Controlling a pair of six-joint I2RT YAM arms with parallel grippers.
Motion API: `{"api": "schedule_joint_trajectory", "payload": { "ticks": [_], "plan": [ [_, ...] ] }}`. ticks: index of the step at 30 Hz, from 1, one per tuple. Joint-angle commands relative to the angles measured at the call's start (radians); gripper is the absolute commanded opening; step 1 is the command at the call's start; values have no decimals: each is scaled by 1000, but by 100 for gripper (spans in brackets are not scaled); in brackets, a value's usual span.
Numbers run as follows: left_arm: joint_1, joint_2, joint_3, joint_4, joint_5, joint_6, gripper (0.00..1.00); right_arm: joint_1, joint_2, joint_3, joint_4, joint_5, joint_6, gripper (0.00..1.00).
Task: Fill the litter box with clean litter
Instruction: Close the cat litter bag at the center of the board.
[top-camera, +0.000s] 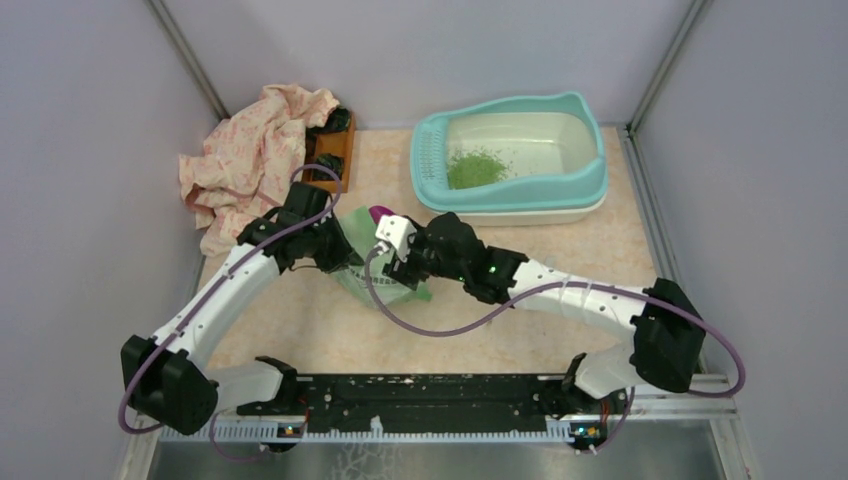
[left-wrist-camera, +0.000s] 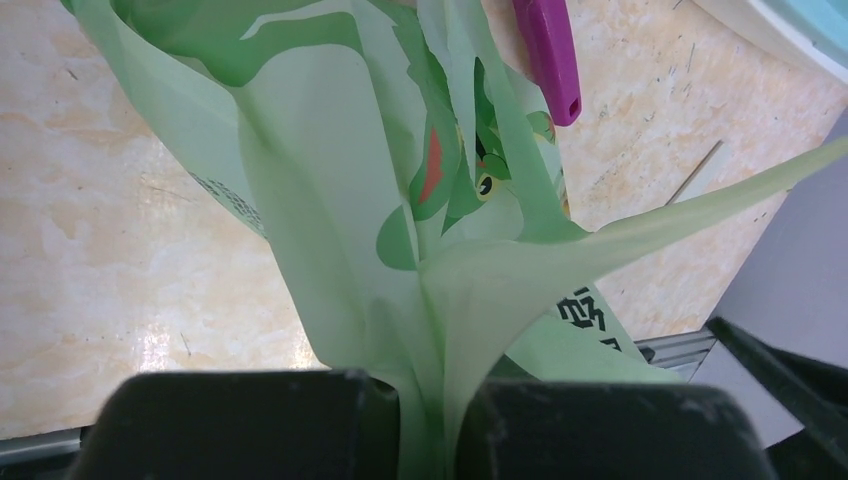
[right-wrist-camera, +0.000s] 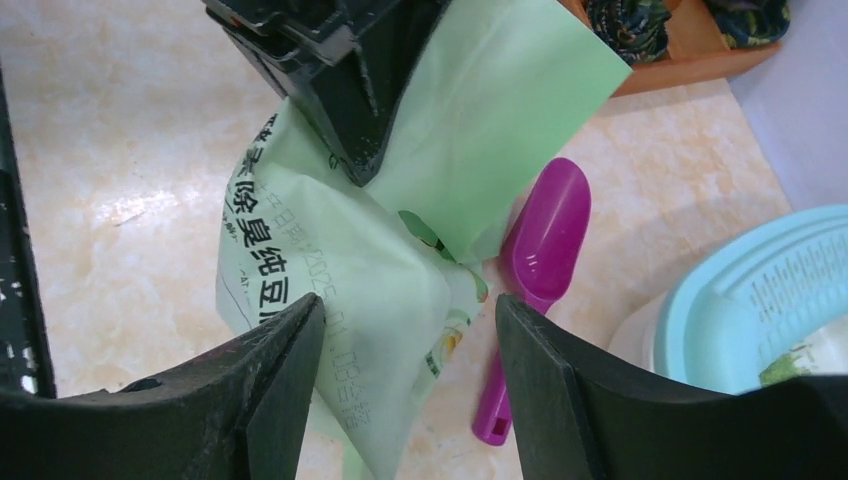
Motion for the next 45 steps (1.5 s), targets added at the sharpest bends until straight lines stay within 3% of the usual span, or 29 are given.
{"api": "schedule_joint_trajectory", "payload": {
  "ticks": [1, 6, 10, 17, 25, 30, 33, 34, 38, 45],
  "plan": [
    [21, -44, 17, 40, 38, 17, 0, -112, -87, -24, 3, -142, 129, 64],
    [37, -43, 18, 50, 53, 45, 0, -342, -141, -125, 153, -658, 445, 63],
    [40, -35, 16, 55, 64, 51, 0, -364, -81, -118, 228, -825, 569, 62],
    [41, -35, 14, 62, 72, 55, 0, -364, -6, -116, 418, -933, 773, 61],
    [42, -27, 10, 77, 82, 55, 0, -362, 21, -73, 284, -866, 717, 56],
    [44, -21, 1, 90, 89, 53, 0, -361, 62, -63, 327, -905, 789, 40],
    [44, -19, -1, 96, 92, 53, 0, -352, 97, -54, 336, -924, 822, 35],
    [45, -21, -2, 98, 93, 53, 0, -352, 108, -55, 350, -935, 842, 28],
    [51, -24, -3, 100, 85, 59, 0, -353, 147, -86, 552, -1013, 1032, 0],
    [90, -61, -18, 81, 61, 76, 0, -353, 232, -195, 1004, -1121, 1512, 0]
  ]
}}
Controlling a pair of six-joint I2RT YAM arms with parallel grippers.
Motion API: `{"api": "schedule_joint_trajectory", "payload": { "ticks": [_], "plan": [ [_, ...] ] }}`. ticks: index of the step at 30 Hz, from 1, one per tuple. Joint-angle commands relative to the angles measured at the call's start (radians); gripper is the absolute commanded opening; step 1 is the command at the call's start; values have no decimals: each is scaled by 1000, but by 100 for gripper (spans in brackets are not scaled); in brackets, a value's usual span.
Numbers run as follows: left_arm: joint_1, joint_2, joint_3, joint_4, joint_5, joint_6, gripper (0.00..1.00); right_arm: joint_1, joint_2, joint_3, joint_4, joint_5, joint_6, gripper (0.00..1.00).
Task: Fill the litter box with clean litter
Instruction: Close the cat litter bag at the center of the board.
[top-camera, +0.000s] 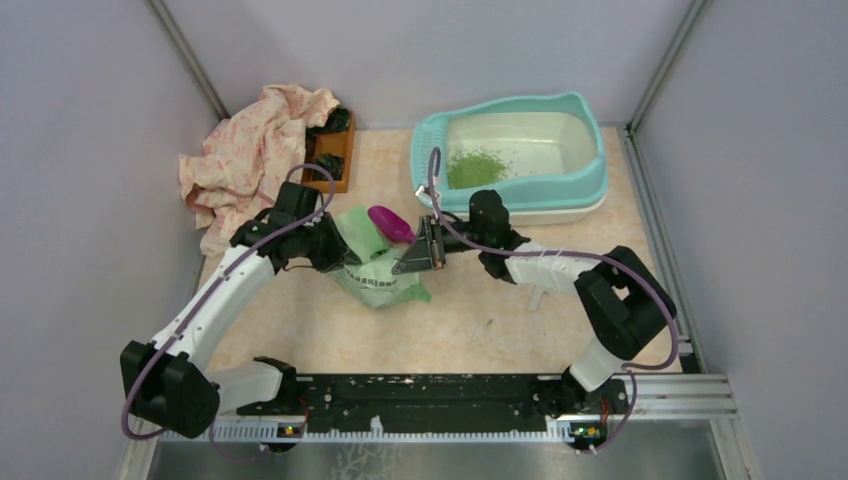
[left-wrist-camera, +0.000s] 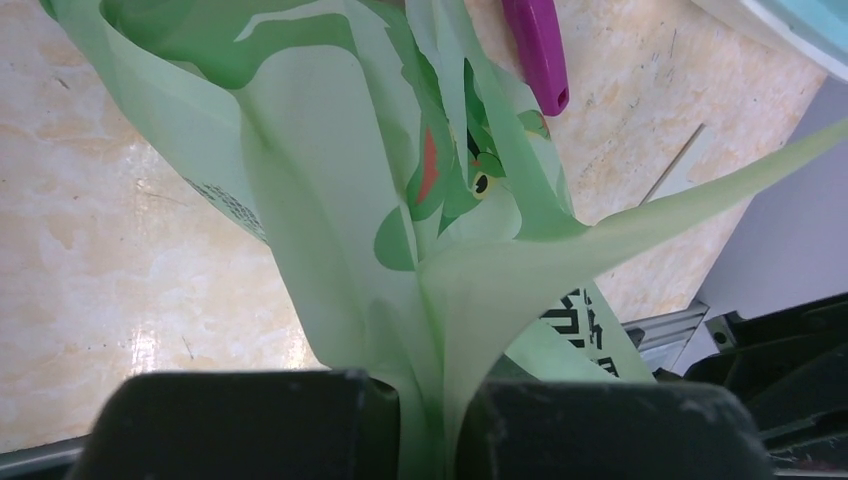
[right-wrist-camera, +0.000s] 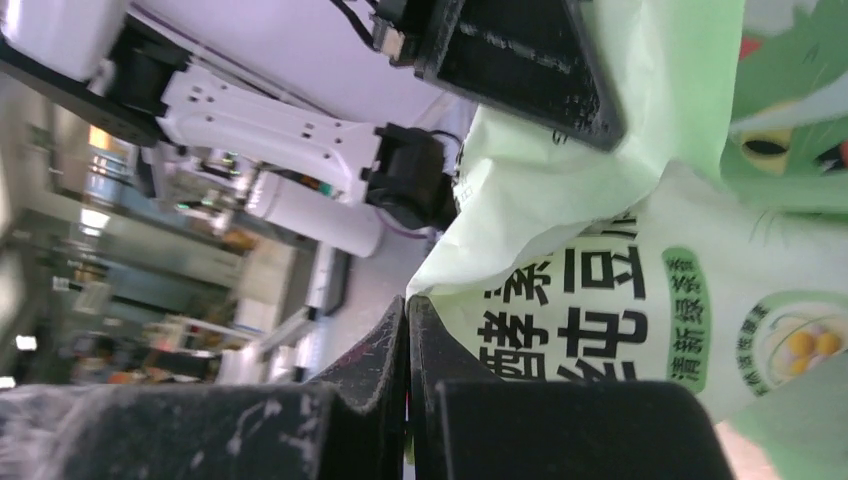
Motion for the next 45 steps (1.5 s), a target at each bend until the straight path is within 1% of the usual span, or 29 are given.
{"api": "schedule_joint_trajectory", "payload": {
  "ticks": [1, 4, 5, 6, 9, 16, 18, 19, 20, 21, 22, 23, 24, 25, 26, 27, 28, 30, 31, 32, 33, 36, 37, 39, 40, 45],
  "plan": [
    [39, -59, -8, 62, -9, 25, 0, 6, 59, -87, 486, -139, 446, 0],
    [62, -82, -22, 62, -13, 29, 0, 6, 158, -184, 922, -149, 766, 0],
    [70, -89, -28, 64, -13, 29, 0, 6, 201, -208, 1056, -145, 844, 0],
    [75, -94, -32, 65, -11, 30, 0, 11, 226, -231, 1088, -143, 854, 0],
    [92, -103, -45, 66, -5, 39, 0, 21, 251, -285, 1092, -132, 822, 0],
    [117, -114, -41, 79, 15, 48, 0, 18, 250, -293, 1091, -162, 832, 0],
    [118, -112, -34, 77, 21, 52, 0, 14, 220, -292, 1085, -165, 827, 0],
    [118, -111, -34, 77, 25, 55, 0, 14, 191, -288, 1037, -168, 801, 0],
    [118, -110, -33, 75, 27, 59, 0, 13, 152, -281, 955, -168, 746, 0],
    [118, -110, -32, 73, 29, 60, 0, 14, 94, -273, 809, -156, 642, 0],
    [118, -110, -34, 70, 29, 61, 0, 16, 29, -253, 578, -136, 422, 0],
    [120, -110, -34, 68, 30, 64, 0, 24, -51, -204, 100, -97, 187, 0],
    [120, -112, -33, 66, 30, 64, 0, 39, -115, -104, -332, 4, -131, 0],
    [121, -112, -34, 65, 32, 65, 0, 65, -149, -6, -641, 130, -337, 1],
    [121, -112, -35, 66, 35, 66, 0, 86, -161, 69, -794, 220, -437, 4],
    [123, -110, -35, 67, 37, 65, 0, 91, -168, 116, -885, 269, -481, 8],
    [123, -107, -36, 69, 42, 65, 0, 99, -186, 158, -951, 339, -518, 13],
    [124, -102, -36, 69, 53, 65, 0, 151, -227, 210, -1060, 535, -612, 22],
    [125, -101, -36, 69, 56, 66, 0, 178, -240, 234, -1101, 652, -647, 26],
    [125, -102, -35, 69, 56, 66, 0, 222, -257, 251, -1132, 724, -689, 29],
    [125, -102, -36, 69, 55, 67, 0, 259, -273, 255, -1134, 791, -723, 32],
    [126, -104, -35, 72, 54, 66, 0, 393, -299, 247, -1104, 994, -839, 47],
    [126, -104, -32, 72, 54, 67, 0, 425, -294, 247, -1091, 1049, -863, 50],
    [126, -103, -27, 71, 56, 68, 0, 464, -275, 258, -1072, 1119, -895, 53],
    [126, -103, -26, 71, 58, 69, 0, 468, -273, 258, -1049, 1126, -897, 55],
    [126, -101, -26, 67, 61, 71, 0, 481, -266, 269, -964, 1100, -932, 65]
  ]
}}
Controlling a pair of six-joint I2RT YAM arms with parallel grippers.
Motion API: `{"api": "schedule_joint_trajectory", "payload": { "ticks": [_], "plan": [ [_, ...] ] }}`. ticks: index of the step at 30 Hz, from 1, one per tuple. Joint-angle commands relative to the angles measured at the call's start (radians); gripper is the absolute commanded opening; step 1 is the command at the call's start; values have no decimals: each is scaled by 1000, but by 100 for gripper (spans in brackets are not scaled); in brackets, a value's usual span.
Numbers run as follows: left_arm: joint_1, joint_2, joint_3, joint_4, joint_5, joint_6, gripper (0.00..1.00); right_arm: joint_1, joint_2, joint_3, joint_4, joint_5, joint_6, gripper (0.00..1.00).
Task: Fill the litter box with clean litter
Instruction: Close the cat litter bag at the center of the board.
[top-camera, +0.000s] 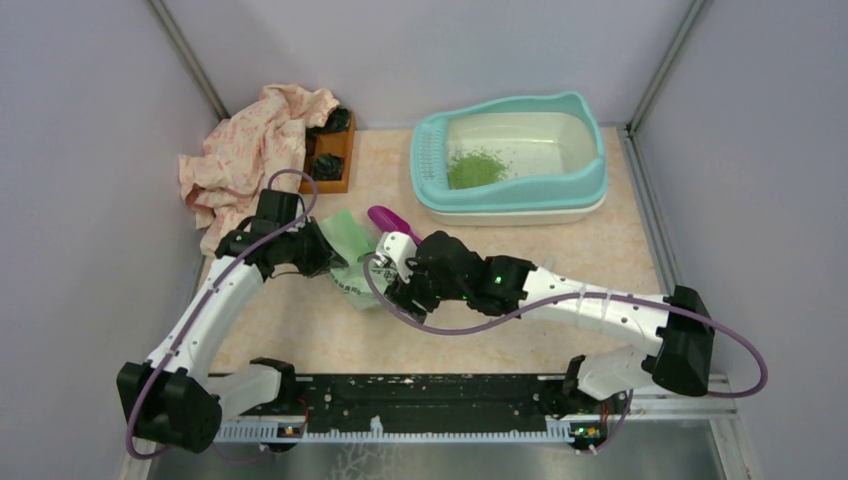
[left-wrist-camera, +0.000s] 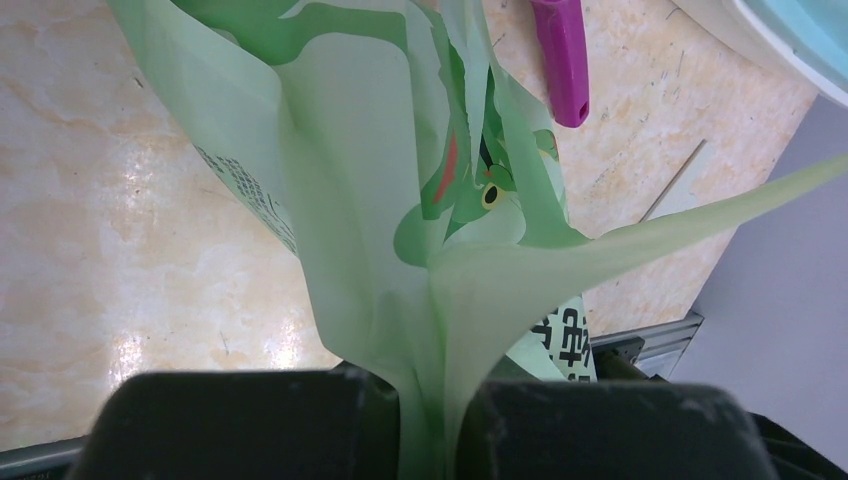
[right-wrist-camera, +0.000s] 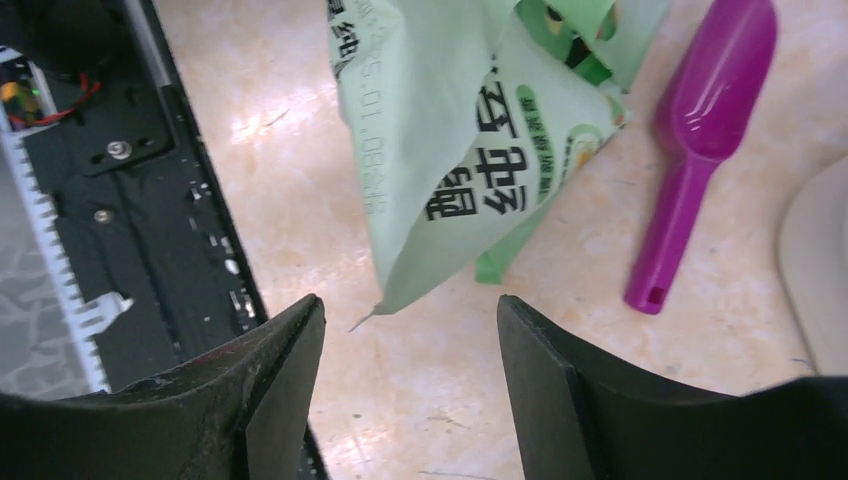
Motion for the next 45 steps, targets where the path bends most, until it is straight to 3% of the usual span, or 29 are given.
{"api": "schedule_joint_trajectory", "payload": {
  "ticks": [1, 5, 12, 20, 24, 26, 30, 31, 40, 45],
  "plan": [
    [11, -18, 41, 75, 2, 17, 0, 13, 0, 54, 81, 91, -100, 67],
    [11, -16, 43, 77, 6, 16, 0, 36, 17, 86, 99, 105, -149, 73],
    [11, -5, 55, 80, 17, 11, 0, 77, 146, 211, 78, 55, -216, 74],
    [12, -2, 67, 82, 22, 7, 0, 79, 282, 277, 79, 0, -167, 75],
    [12, 1, 78, 80, 35, 4, 0, 74, 338, 269, 119, 74, -139, 73],
    [12, -1, 86, 77, 38, 4, 0, 56, 358, 275, 136, 94, -111, 62],
    [12, -4, 99, 57, 32, 8, 3, 2, 354, 270, 164, 83, -48, 8],
    [12, -5, 101, 55, 28, 8, 5, -8, 341, 262, 170, 82, -42, 0],
    [15, 75, 149, 44, 2, 26, 36, -25, 254, 222, 139, 80, -123, 0],
    [18, 169, 196, 45, -4, 53, 41, -25, 212, 177, 143, 65, -180, 0]
  ]
}}
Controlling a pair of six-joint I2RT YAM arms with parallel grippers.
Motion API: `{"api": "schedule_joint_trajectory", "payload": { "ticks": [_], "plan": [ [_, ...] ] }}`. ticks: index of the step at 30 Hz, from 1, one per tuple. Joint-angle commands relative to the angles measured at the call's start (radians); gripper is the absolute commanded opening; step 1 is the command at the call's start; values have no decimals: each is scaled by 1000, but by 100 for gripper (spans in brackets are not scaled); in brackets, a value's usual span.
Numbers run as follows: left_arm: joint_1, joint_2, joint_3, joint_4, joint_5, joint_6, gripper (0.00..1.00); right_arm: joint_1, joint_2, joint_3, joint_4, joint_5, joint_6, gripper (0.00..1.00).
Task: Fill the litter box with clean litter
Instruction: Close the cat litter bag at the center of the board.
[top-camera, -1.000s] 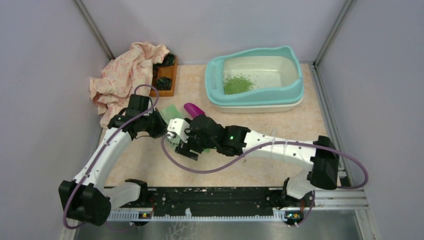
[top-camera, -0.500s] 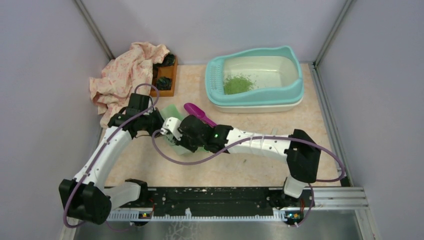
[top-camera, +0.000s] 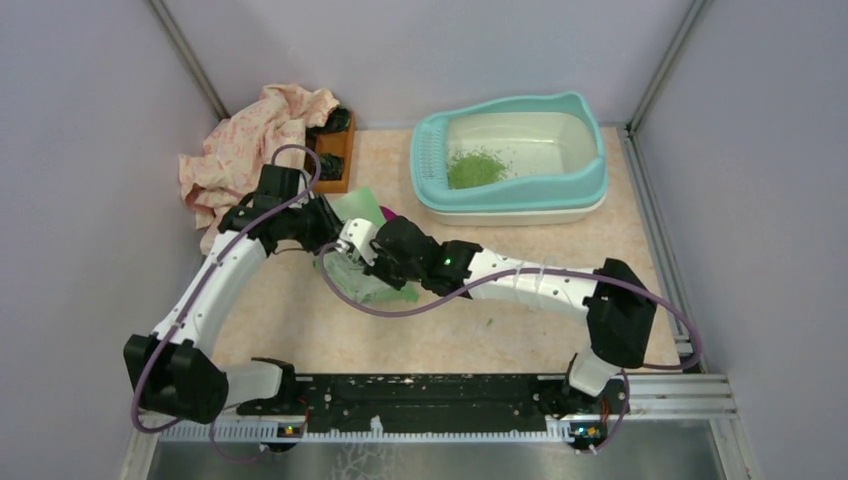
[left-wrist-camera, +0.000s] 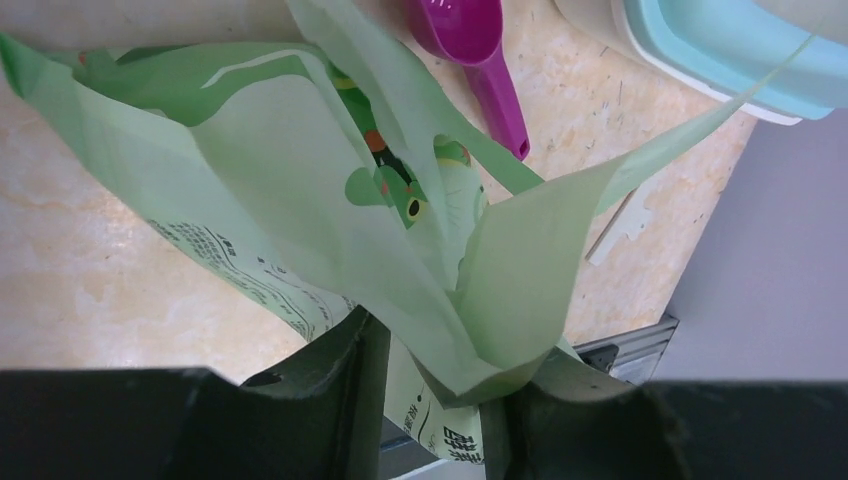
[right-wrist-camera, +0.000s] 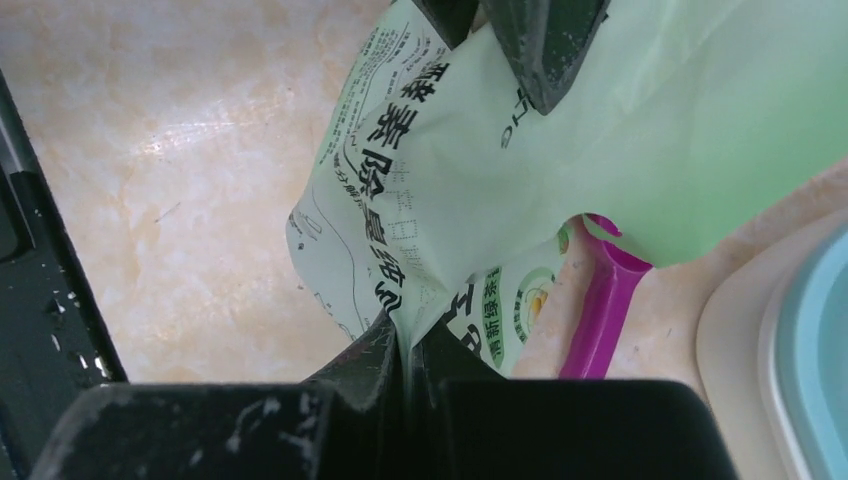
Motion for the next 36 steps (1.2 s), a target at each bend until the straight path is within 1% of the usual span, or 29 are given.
{"api": "schedule_joint_trajectory", "payload": {
  "ticks": [1, 6, 7, 8, 10, 11, 15, 18, 23, 27, 31, 33, 34, 35, 36],
  "plan": [
    [11, 73, 52, 35, -2, 37, 41, 4, -103, -23, 12, -24, -59, 0],
    [12, 122, 77, 20, -5, 58, 41, 6, -129, -37, 12, -37, -81, 0],
    [12, 126, 80, 20, -8, 64, 38, 7, -132, -40, 11, -38, -84, 0],
    [12, 130, 85, 15, -12, 71, 31, 8, -134, -40, 5, -36, -88, 0],
    [12, 138, 98, -6, -22, 88, 9, 9, -139, -40, -7, -33, -97, 0],
    [12, 142, 106, -18, -23, 97, 0, 8, -144, -44, -8, -33, -98, 0],
    [14, 137, 136, -94, -53, 125, 0, 9, -173, -67, -18, -23, -107, 0],
    [14, 89, 136, -150, -83, 133, 0, 8, -204, -108, -16, -5, -111, 0],
    [14, 7, 78, -189, -87, 137, 2, 8, -268, -198, 16, -34, -81, 0],
    [14, -44, 14, -181, -74, 135, 3, 8, -321, -241, 9, -37, -22, 0],
    [14, -44, 1, -163, -52, 134, 2, -14, -419, -242, -45, 44, 92, 0],
    [14, -34, 11, -156, -43, 135, 2, -23, -449, -216, -118, 123, 161, 0],
    [14, -27, 17, -154, -42, 136, 2, -26, -460, -205, -154, 175, 229, 0],
    [14, -22, 23, -151, -40, 138, 2, -29, -466, -195, -194, 219, 285, 11],
    [14, -18, 27, -144, -36, 142, 2, -34, -465, -185, -238, 280, 358, 28]
  ]
}}
